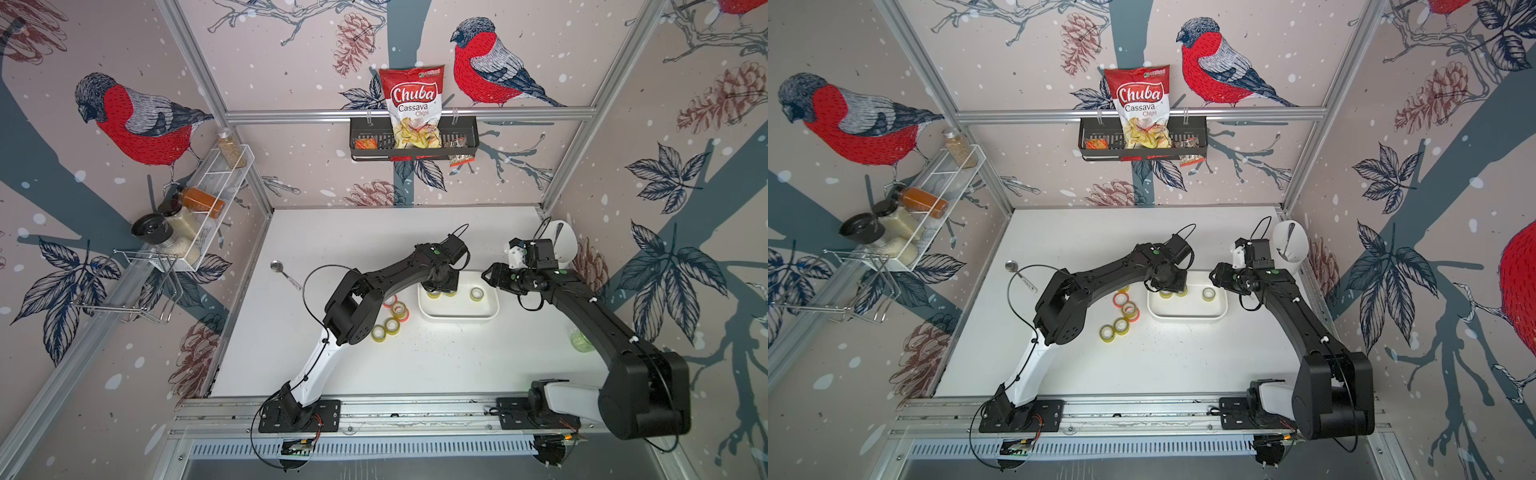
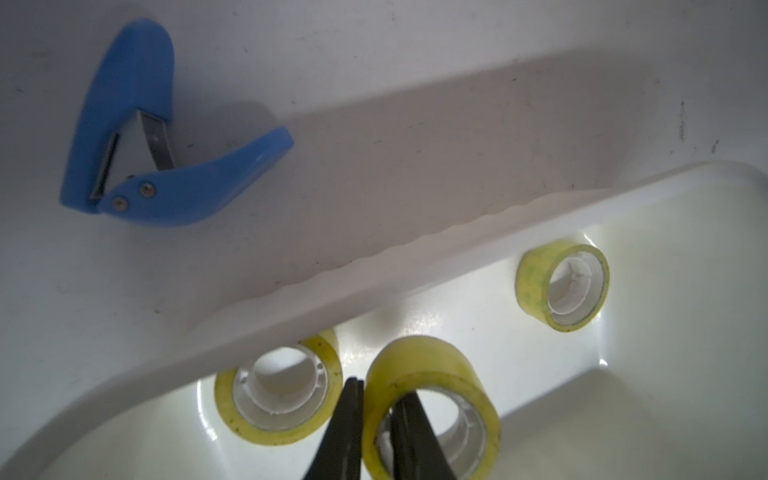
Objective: Put the transparent tape into the storage box
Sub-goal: Place the tape in the storage box.
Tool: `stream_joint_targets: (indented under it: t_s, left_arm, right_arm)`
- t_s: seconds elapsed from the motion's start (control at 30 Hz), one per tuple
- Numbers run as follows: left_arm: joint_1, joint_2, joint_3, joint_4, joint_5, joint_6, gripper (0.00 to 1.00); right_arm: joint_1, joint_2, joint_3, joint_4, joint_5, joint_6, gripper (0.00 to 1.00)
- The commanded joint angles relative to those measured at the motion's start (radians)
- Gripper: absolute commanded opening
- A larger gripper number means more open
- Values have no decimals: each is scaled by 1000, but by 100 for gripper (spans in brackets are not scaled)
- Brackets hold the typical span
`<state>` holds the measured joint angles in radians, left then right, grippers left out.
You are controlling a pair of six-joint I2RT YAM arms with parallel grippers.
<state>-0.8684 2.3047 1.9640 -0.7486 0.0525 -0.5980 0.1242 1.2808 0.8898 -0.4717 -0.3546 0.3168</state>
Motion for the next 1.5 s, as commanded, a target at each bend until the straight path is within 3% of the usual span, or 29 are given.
stream_joint_targets:
  t_s: [0.0,0.9,1.47]
  left_arm:
    - [-4,13,15,8,1,-1,17]
    - [-3,77,85,-73,-62,15,18]
    - [-3,57,105,-75,-59,13,33]
  right_arm:
    - [-2,-6,-1,13,-17,-4,59]
    - [-18,-6,-5,16,-28,-8,59]
    - [-20,-9,-3,13,-31,-12,59]
